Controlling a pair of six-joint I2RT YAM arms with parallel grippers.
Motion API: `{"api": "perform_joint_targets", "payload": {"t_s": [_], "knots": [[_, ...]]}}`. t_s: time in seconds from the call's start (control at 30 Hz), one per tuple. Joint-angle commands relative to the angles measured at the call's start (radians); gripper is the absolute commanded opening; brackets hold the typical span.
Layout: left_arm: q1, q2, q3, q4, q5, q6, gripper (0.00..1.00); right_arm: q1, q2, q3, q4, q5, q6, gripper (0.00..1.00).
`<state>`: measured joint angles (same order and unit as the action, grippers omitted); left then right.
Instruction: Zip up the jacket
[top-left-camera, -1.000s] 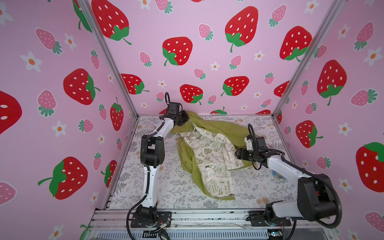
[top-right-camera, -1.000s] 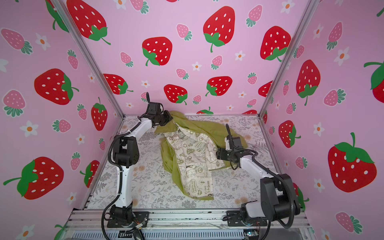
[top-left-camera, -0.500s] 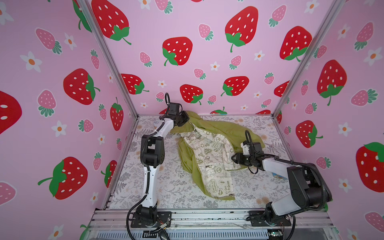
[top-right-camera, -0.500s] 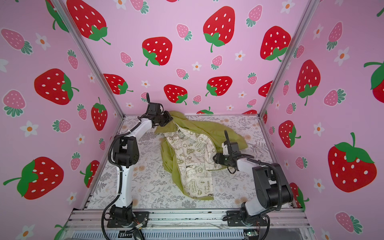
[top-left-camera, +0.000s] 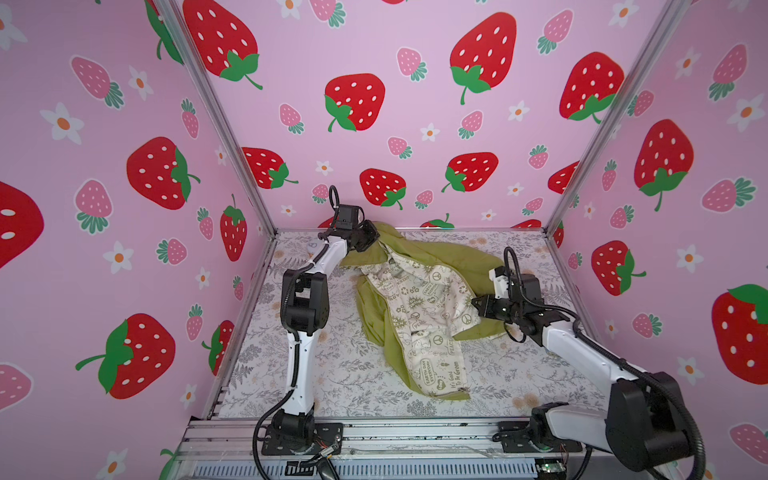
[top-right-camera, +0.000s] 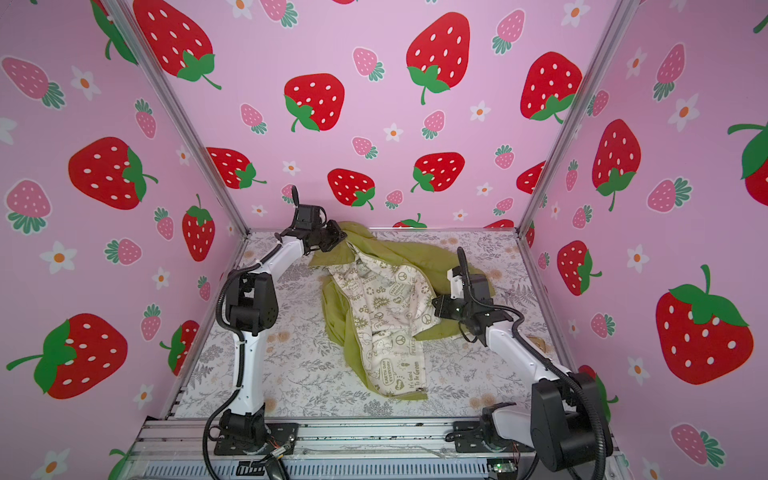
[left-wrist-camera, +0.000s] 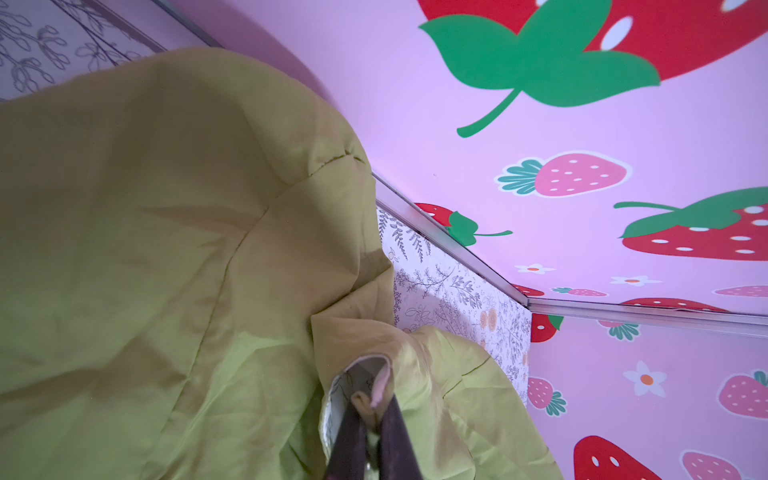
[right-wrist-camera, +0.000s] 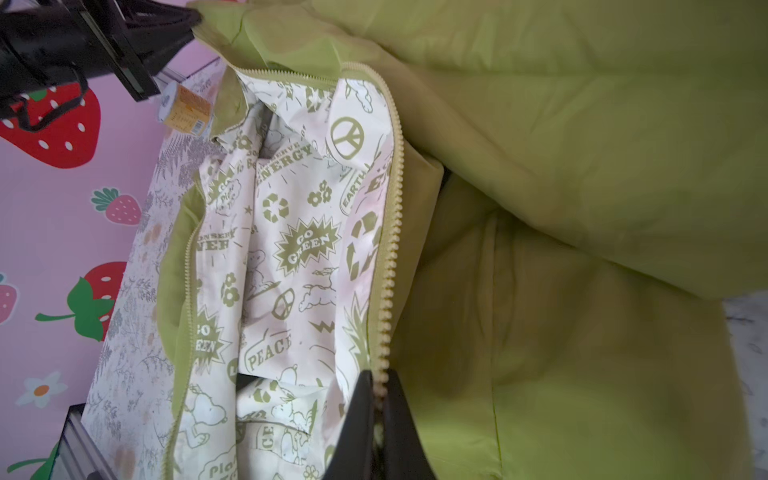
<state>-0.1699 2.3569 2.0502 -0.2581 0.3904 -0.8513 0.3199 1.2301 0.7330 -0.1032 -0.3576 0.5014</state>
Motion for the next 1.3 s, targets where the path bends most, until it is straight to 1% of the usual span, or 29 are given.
{"api": "perform_joint_targets", "payload": {"t_s": [0.0,0.1,0.13,0.2,0.27,0.37,0.47,0.53,0.63,0.83,0.87,0.9,0.93,0.97,1.0,1.03,1.07,1.13,1.2,1.27], "knots": [[0.004,0.011,0.052,0.055,0.03,-0.059,0.0,-0.001,-0.067,0.088,-0.163,0.074,-0.07,0.0],[0.004,0.028,0.056,0.097,0.049,-0.11,0.0,0.002,-0.099,0.142,-0.246,0.084,-0.126,0.0],[0.004,0.035,0.054,0.118,0.056,-0.133,0.0,0.01,-0.099,0.161,-0.289,0.113,-0.145,0.0],[0.004,0.049,0.053,0.157,0.067,-0.173,0.0,0.044,-0.094,0.195,-0.38,0.215,-0.183,0.0],[0.004,0.068,0.063,0.178,0.069,-0.2,0.0,0.09,-0.098,0.197,-0.424,0.27,-0.196,0.0],[0.007,0.1,0.113,0.165,0.051,-0.211,0.0,0.205,-0.112,0.154,-0.434,0.313,-0.177,0.0],[0.012,0.13,0.149,0.166,0.041,-0.233,0.0,0.342,-0.096,0.128,-0.437,0.38,-0.124,0.0],[0.016,0.147,0.169,0.165,0.034,-0.25,0.0,0.405,-0.074,0.116,-0.427,0.381,-0.089,0.0],[0.022,0.162,0.186,0.162,0.028,-0.26,0.0,0.464,-0.041,0.06,-0.391,0.381,-0.029,0.0],[0.023,0.162,0.203,0.116,0.025,-0.229,0.0,0.48,0.023,-0.047,-0.284,0.342,0.036,0.0],[0.024,0.155,0.197,0.11,0.025,-0.222,0.04,0.479,0.031,-0.052,-0.275,0.342,0.041,0.07],[0.026,0.139,0.187,0.108,0.025,-0.212,0.17,0.48,0.038,-0.053,-0.269,0.345,0.046,0.16],[0.027,0.121,0.177,0.102,0.019,-0.199,0.28,0.481,0.041,-0.051,-0.262,0.344,0.048,0.22],[0.026,0.095,0.164,0.087,0.004,-0.178,0.41,0.481,0.038,-0.05,-0.256,0.344,0.051,0.32],[0.024,0.059,0.142,0.079,-0.01,-0.157,0.51,0.48,0.032,-0.045,-0.25,0.349,0.054,0.45],[0.024,0.027,0.12,0.076,-0.017,-0.141,0.55,0.481,0.026,-0.041,-0.25,0.355,0.055,0.5],[0.024,-0.006,0.091,0.064,-0.028,-0.122,0.6,0.479,0.018,-0.029,-0.255,0.365,0.056,0.6],[0.024,-0.084,0.034,0.021,-0.056,-0.082,0.65,0.48,0.003,-0.009,-0.264,0.38,0.052,0.69],[0.023,-0.168,-0.056,-0.004,-0.085,-0.052,0.66,0.481,-0.011,0.007,-0.265,0.384,0.047,0.73],[0.024,-0.253,-0.153,-0.032,-0.12,-0.019,0.66,0.486,-0.023,0.02,-0.255,0.374,0.041,0.75]]}}
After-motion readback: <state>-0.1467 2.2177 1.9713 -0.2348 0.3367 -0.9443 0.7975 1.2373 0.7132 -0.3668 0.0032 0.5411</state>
